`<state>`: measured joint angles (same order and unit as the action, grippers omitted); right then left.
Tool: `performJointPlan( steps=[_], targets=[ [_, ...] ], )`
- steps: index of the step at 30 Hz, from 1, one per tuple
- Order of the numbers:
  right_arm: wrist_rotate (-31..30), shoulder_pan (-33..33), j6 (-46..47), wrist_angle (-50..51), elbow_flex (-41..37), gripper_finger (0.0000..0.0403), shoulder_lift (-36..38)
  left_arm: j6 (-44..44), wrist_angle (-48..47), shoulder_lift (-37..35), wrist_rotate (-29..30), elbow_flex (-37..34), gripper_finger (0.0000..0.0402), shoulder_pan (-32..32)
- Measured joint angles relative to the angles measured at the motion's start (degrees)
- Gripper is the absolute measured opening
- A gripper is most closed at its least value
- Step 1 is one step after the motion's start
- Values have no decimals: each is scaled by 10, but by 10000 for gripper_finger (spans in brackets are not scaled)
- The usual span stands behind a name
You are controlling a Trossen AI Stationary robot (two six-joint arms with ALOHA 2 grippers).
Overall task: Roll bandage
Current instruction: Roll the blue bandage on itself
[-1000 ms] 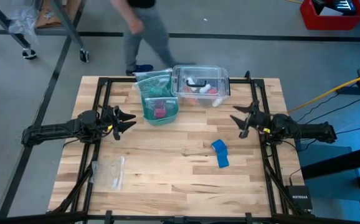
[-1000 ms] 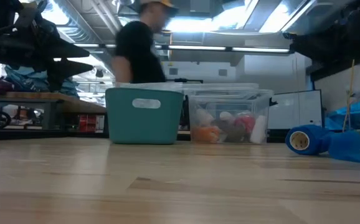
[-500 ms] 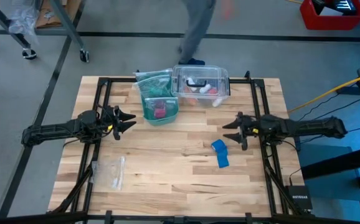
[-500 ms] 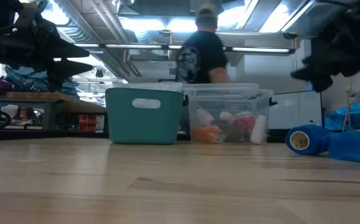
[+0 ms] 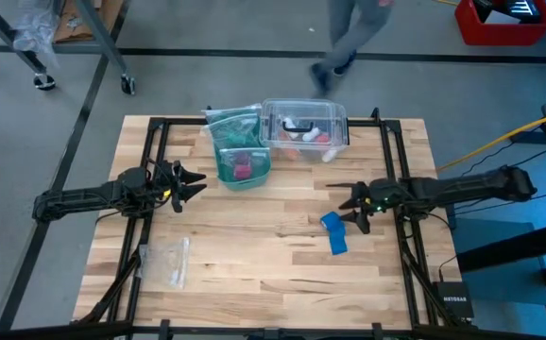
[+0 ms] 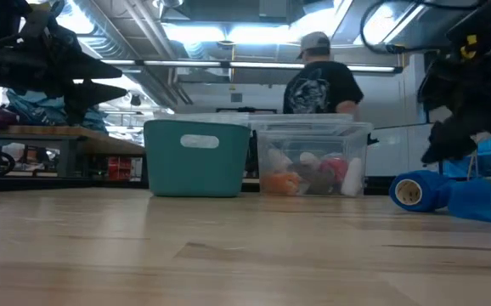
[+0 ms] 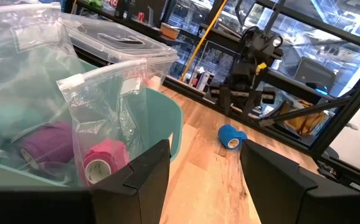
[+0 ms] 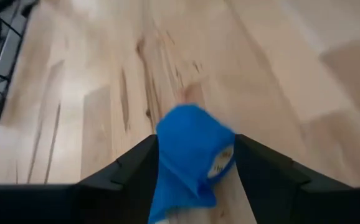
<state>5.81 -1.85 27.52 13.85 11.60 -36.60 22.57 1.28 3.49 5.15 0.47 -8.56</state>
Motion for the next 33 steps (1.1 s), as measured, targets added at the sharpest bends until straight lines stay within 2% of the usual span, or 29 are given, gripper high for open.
performJointPlan(
  steps=[9,16,24,33],
  targets=[
    [44,0,42,-16,0,209,-87,0,0,0,0,0,186,0],
    [53,0,42,-132,0,209,-149,-22,0,0,0,0,186,0],
    [70,0,41,-154,1,209,-236,-31,0,0,0,0,186,0],
    [83,0,6,-298,1,209,-307,-31,0,0,0,0,186,0]
  ],
)
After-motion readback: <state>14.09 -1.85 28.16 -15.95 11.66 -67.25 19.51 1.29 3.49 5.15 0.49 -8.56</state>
